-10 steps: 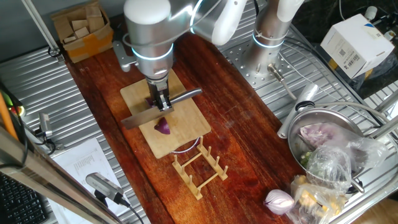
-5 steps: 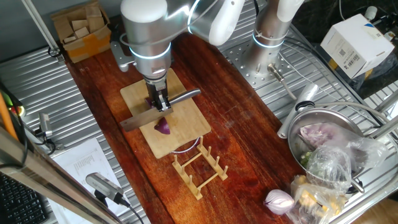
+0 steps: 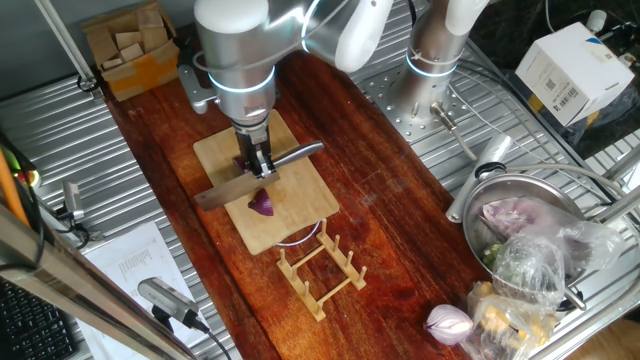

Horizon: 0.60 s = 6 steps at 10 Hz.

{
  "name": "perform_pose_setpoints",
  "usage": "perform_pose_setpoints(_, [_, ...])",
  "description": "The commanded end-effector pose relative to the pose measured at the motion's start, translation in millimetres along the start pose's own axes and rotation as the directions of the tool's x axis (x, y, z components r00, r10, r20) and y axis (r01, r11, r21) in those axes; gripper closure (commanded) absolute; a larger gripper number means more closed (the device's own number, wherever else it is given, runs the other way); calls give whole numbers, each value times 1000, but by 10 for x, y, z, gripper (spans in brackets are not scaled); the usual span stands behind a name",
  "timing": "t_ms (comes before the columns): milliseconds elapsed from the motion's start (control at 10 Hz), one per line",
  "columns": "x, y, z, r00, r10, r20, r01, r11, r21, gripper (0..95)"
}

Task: Chop the onions

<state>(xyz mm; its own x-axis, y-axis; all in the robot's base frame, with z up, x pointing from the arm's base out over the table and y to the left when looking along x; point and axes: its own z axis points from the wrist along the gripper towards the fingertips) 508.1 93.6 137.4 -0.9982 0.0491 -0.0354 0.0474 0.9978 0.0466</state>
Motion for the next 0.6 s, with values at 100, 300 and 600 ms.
perform_pose_setpoints(100, [-8, 53, 29, 1000, -7, 0, 7, 1000, -1, 950])
perform_pose_setpoints(300, [-54, 77, 58, 1000, -8, -2, 8, 1000, -2, 950])
perform_pose_setpoints(600, [-72, 47, 162, 1000, -4, 1, 4, 1000, -1, 950])
